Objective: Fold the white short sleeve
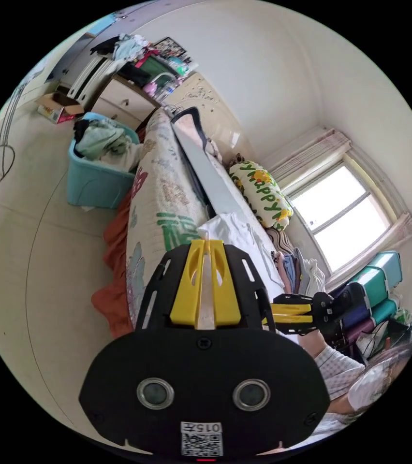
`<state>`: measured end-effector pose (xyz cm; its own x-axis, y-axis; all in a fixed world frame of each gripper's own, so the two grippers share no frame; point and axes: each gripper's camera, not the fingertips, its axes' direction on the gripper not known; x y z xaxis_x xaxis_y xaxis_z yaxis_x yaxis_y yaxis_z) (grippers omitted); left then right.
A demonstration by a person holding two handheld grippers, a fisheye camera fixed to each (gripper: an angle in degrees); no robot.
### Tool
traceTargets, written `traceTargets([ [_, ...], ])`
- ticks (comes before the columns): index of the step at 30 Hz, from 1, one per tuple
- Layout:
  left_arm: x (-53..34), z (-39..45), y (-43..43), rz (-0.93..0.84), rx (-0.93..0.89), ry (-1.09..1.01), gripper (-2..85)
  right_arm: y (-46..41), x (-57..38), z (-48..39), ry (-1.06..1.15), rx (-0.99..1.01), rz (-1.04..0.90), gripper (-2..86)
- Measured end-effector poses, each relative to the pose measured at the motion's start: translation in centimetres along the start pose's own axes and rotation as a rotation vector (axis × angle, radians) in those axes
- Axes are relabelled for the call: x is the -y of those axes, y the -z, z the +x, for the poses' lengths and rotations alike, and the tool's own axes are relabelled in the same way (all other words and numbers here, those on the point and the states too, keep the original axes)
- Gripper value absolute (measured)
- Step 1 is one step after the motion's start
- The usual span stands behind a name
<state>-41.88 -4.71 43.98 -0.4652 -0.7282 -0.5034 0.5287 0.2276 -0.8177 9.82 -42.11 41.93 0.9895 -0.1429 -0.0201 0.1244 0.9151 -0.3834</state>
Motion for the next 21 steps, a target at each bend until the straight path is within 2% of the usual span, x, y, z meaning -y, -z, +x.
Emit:
traceTargets([
  [5, 2.2, 8.6, -2.8, -0.015, -0.039, -0.149, 0.1, 2.2, -1.2, 1.3, -0.048, -0.015, 0.097, 0.4],
  [8, 2.7, 14.5, -7.1, -0.089, -0.072, -0.255, 0.4, 3.1, -2.2, 2.2, -0.077, -0.026, 0.135, 0.5],
  [12, 0.4, 20.4, -16.3, -0.296, 0.002, -0.401, 2.0, 3.6, -3.8, 3.7, -0.109, -0.050, 0.119, 1.6],
  [15, -1.9, 21.5, -21.6, -0.473, 0.060, -0.440, 9.3, 3.3, -5.2, 4.7, -0.082, 0.016, 0.034, 3.3],
  [17, -2.8, 21.9, -21.7, -0.513, 0.061, -0.468, 13.1, 3.5, -6.3, 5.3, -0.066, 0.042, -0.010, 4.0],
  [21, -4.7, 22.5, -14.6, -0.375, 0.048, -0.533, 12.5, 5.4, -8.2, 8.5, -0.104, 0.033, 0.014, 4.6],
])
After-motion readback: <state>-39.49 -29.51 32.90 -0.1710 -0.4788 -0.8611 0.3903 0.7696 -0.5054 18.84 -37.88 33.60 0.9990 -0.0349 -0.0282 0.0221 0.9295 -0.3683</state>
